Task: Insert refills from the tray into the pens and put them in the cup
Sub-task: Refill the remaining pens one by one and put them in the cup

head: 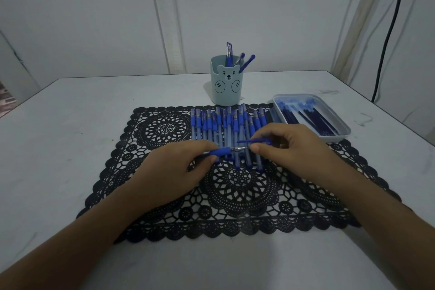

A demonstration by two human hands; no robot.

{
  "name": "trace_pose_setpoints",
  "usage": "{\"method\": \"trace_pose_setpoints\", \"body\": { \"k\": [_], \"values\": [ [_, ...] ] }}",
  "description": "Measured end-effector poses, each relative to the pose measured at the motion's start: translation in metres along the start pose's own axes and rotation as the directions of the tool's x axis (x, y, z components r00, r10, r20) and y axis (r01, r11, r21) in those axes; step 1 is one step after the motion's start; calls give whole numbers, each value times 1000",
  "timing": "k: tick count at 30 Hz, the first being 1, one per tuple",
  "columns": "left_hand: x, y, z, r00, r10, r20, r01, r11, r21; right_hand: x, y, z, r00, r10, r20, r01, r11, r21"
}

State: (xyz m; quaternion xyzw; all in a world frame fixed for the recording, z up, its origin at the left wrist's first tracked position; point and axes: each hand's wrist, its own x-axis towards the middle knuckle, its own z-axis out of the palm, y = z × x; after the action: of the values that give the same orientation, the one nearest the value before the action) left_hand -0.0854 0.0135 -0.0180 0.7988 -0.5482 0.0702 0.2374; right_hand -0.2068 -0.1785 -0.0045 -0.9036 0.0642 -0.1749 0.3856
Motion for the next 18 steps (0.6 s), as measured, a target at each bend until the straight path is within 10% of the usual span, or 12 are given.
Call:
{"method": "trace_pose_setpoints", "body": {
  "k": [18],
  "values": [
    [0,4,-1,999,24,22,-24,999,-22,0,3,7,994,-15,110,3,994,109]
  ]
}}
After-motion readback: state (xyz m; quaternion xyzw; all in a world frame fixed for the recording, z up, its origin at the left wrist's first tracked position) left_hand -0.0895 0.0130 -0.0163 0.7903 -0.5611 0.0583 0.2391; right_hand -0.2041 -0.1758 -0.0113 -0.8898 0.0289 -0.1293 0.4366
